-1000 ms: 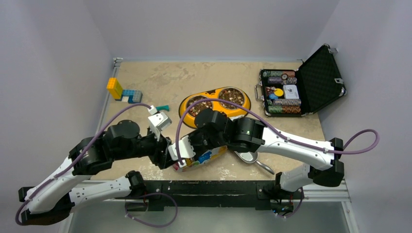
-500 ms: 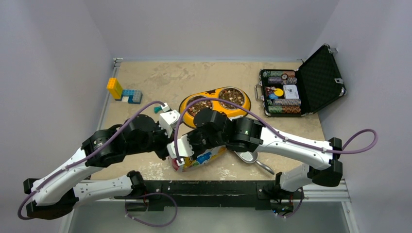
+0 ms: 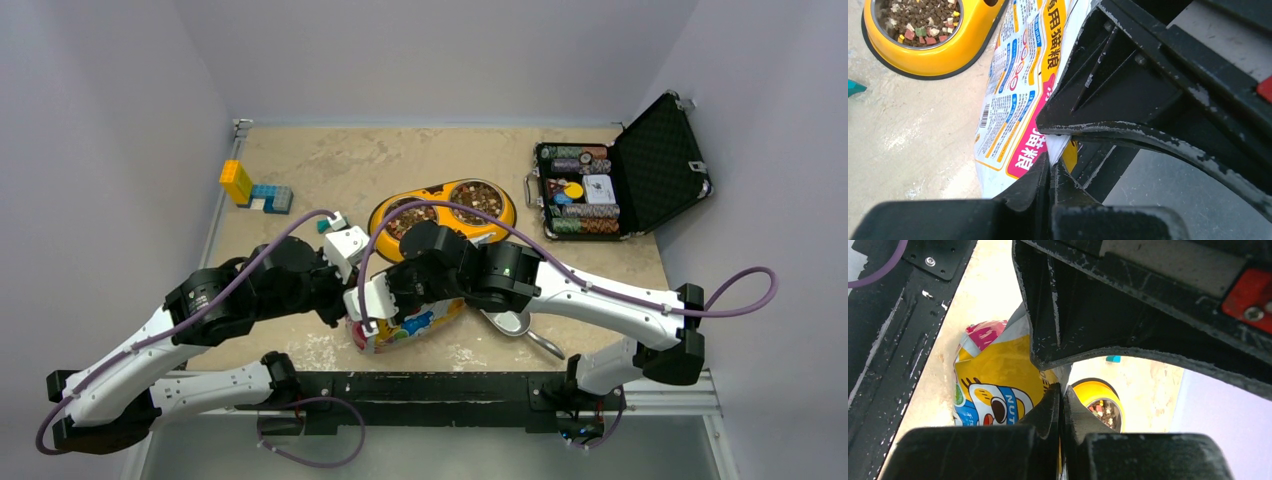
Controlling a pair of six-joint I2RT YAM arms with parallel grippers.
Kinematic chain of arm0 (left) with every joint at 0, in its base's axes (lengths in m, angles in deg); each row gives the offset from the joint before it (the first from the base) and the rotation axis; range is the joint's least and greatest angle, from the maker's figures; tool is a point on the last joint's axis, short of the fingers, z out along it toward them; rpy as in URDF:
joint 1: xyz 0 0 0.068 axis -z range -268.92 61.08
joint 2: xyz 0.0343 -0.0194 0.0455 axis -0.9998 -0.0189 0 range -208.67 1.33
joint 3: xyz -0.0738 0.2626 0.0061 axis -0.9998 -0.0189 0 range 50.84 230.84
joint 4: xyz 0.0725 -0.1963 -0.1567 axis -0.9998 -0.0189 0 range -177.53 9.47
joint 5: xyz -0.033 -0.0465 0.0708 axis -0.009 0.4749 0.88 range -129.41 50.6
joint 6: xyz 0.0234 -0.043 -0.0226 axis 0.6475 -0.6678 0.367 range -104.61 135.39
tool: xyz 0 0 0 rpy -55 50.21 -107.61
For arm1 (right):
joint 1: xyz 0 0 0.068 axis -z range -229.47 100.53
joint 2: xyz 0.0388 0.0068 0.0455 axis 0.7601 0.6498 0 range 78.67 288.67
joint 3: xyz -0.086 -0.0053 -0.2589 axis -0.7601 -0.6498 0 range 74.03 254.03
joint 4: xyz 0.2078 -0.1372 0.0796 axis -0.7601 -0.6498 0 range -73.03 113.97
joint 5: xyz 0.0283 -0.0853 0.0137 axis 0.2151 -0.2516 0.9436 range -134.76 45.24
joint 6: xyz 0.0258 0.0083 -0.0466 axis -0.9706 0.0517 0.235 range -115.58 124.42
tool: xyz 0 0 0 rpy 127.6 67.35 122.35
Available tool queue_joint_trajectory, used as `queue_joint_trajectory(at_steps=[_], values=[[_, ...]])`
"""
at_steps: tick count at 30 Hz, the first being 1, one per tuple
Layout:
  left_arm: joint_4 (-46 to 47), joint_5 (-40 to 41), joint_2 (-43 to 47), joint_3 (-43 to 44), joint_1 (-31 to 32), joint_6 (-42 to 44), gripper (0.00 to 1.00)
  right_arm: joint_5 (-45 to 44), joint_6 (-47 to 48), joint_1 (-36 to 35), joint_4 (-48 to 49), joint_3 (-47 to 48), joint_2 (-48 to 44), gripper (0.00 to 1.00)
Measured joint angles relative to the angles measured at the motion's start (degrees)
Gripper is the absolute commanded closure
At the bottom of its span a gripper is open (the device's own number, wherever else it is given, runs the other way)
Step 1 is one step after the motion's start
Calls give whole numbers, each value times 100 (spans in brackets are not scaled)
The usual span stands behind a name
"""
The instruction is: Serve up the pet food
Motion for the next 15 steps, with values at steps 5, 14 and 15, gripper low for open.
queue_joint_trajectory(at_steps=[5,14,15], values=[[35,70,33,-11,-2,61,100,90,-92,109,81,-22,-2,86],[-66,133,238,-79,-20,66,100,4,-9,533,133,-577,-409,100],[-70,133,238,-79,-22,63,100,-7,-7,531,129,-577,-396,100]])
